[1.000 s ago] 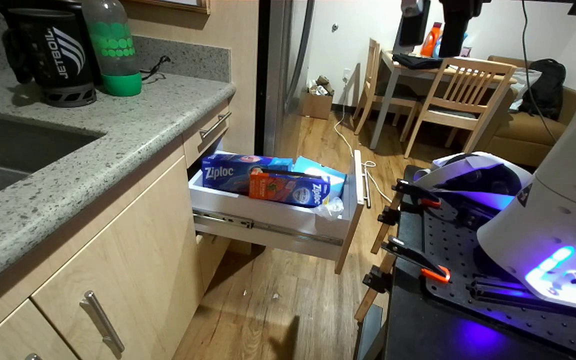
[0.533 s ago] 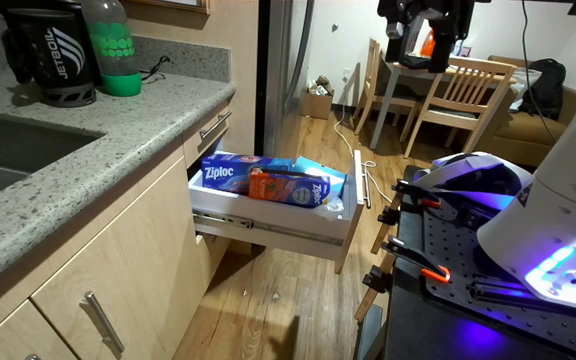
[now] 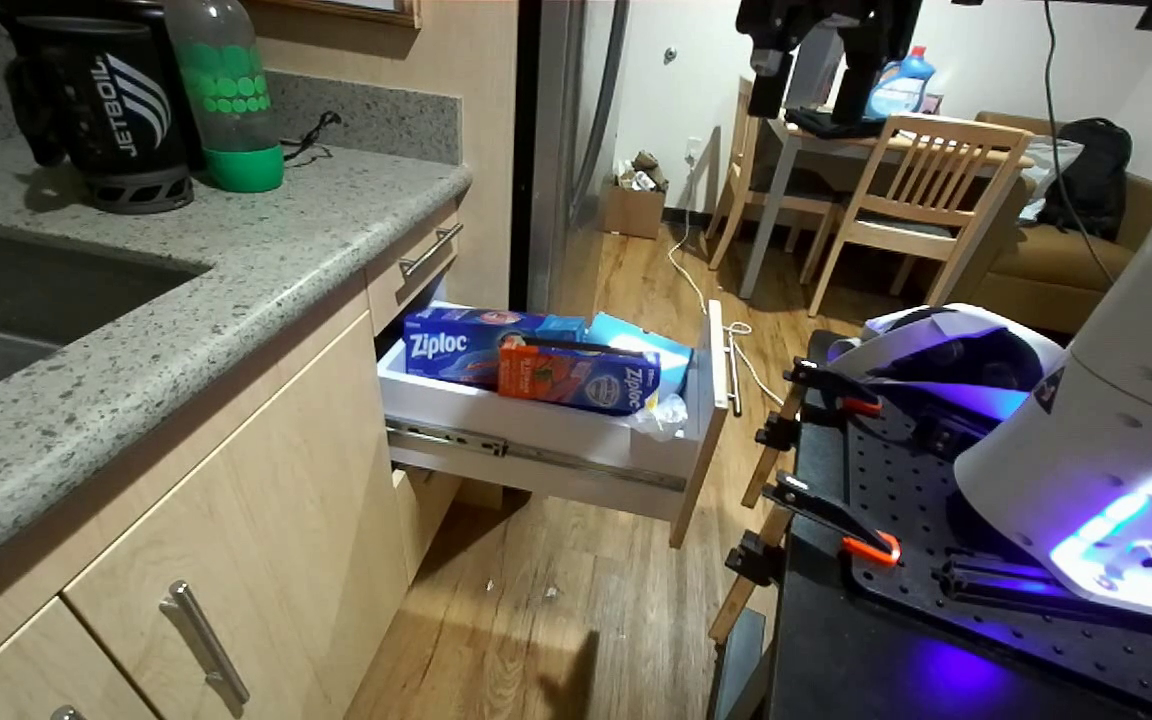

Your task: Get one of the boxes labeled 'Ziploc' from the open drawer of the cabinet and place it on the countertop

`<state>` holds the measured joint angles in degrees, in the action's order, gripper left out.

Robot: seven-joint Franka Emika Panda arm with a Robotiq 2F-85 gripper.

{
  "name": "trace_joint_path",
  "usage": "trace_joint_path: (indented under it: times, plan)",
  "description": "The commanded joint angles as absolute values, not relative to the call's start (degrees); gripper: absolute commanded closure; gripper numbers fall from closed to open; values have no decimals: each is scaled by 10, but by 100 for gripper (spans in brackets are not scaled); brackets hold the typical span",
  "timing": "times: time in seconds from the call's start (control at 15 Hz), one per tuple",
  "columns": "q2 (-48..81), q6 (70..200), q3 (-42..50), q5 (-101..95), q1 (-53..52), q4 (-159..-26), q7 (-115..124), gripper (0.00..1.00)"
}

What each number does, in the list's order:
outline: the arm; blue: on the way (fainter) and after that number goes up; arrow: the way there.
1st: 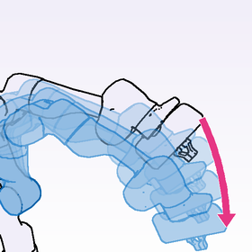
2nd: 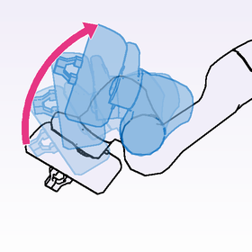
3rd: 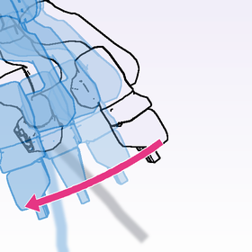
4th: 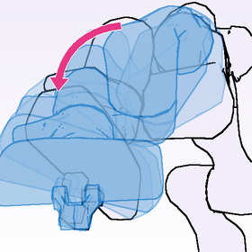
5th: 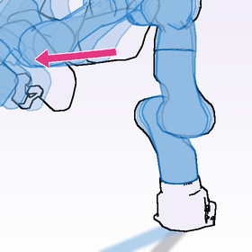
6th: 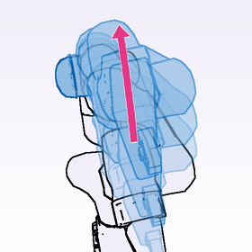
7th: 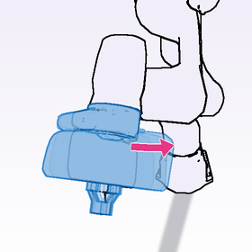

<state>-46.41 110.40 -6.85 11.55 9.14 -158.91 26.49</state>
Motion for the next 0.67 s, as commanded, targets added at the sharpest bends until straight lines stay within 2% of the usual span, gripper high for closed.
trace_joint_path:
  times: [0.0, 0.27, 0.6]
  plan:
    - [-465, 1104, -65, 112, 86, -1588, 268, 0]
    - [-415, 1157, -66, 87, 103, -1578, 262, 0]
    - [-332, 1288, -76, -17, 146, -1586, 281, 0]
